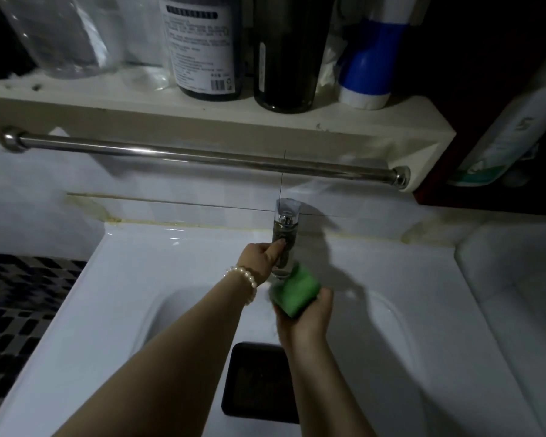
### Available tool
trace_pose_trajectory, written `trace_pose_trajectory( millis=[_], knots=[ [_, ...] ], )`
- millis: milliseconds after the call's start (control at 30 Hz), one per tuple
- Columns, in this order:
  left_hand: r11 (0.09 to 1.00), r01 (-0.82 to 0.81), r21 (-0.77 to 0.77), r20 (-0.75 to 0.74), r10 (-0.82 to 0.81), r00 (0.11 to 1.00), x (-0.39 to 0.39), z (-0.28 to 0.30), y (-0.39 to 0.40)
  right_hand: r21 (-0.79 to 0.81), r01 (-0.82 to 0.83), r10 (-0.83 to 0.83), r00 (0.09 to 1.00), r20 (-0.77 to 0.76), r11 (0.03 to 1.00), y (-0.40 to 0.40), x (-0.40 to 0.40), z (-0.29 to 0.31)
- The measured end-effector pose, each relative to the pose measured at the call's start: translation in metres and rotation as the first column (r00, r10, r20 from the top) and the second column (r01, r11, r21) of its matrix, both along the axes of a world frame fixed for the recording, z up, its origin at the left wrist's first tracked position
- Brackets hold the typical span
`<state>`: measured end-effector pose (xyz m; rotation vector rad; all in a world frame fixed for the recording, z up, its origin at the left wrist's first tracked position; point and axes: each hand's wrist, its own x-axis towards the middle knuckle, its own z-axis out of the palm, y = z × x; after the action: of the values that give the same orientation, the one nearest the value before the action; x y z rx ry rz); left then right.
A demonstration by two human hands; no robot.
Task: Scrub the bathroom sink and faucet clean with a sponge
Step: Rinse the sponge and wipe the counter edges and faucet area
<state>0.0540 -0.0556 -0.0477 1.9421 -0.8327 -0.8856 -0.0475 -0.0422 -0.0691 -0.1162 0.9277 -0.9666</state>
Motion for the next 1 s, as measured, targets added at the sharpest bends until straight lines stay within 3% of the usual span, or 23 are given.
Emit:
trace_pose_trajectory(
  millis=[33,67,100,167,267,333,367,500,633,700,767,800,833,900,1000],
  knots=[
    [1.0,-0.007,-0.011,-0.02,0.007,1.0,-0.001,0.0,0.001,-0.102,-0.009,-0.006,0.989,-0.148,0.995,-0.003,0.003,0.005],
    [1.0,-0.011,-0.018,-0.045,0.01,0.999,-0.002,0.0,0.001,-0.228,-0.106,0.011,0.923,-0.385,0.968,-0.004,0.007,0.01],
    [1.0,-0.007,-0.023,-0.064,0.006,0.998,-0.003,0.0,0.001,-0.331,-0.262,0.024,0.816,-0.578,0.907,-0.003,0.011,0.017],
    [0.999,0.037,0.009,-0.03,-0.037,0.999,-0.005,-0.001,0.001,-0.402,-0.576,0.011,0.582,-0.813,0.712,-0.004,0.018,0.015],
    [0.998,0.047,0.05,0.047,-0.049,0.998,-0.005,-0.004,-0.001,-0.273,-0.741,-0.017,0.333,-0.943,0.613,-0.021,0.028,0.022],
    [0.999,0.007,0.037,-0.009,-0.007,1.0,-0.006,-0.005,-0.001,-0.144,-0.783,-0.003,0.178,-0.984,0.606,-0.039,0.033,0.026],
    [1.0,-0.019,0.014,-0.052,0.02,0.998,-0.008,-0.004,-0.001,-0.096,-0.779,0.032,0.148,-0.988,0.62,-0.05,0.037,0.03],
    [0.998,-0.059,-0.01,-0.104,0.058,0.993,-0.014,-0.002,-0.002,-0.079,-0.728,0.08,0.181,-0.98,0.681,-0.077,0.052,0.04],
    [0.996,-0.07,0.06,-0.196,0.081,0.977,-0.012,-0.001,0.001,-0.176,-0.807,-0.039,0.187,-0.982,0.564,-0.044,0.025,0.023],
    [0.992,-0.076,0.101,-0.298,0.103,0.949,-0.015,0.006,0.001,-0.246,-0.779,0.006,0.306,-0.952,0.576,-0.026,0.007,0.011],
    [0.988,-0.066,0.139,-0.496,0.127,0.859,-0.02,0.008,0.013,-0.249,-0.606,0.202,0.577,-0.791,0.756,-0.017,-0.002,0.006],
    [0.987,-0.064,0.147,-0.609,0.141,0.781,-0.025,0.009,0.023,-0.157,-0.503,0.295,0.701,-0.65,0.85,-0.013,-0.003,0.005],
    [0.988,-0.063,0.143,-0.709,0.146,0.69,-0.029,0.001,0.033,-0.042,-0.436,0.343,0.76,-0.552,0.899,-0.008,-0.005,-0.001],
    [0.987,-0.024,0.159,-0.831,0.147,0.536,-0.043,-0.014,0.049,0.093,-0.423,0.4,0.732,-0.552,0.902,0.004,-0.007,-0.012],
    [0.983,-0.035,0.18,-0.903,0.179,0.391,-0.066,-0.021,0.056,0.161,-0.415,0.421,0.67,-0.612,0.895,0.013,-0.008,-0.018]
  ],
)
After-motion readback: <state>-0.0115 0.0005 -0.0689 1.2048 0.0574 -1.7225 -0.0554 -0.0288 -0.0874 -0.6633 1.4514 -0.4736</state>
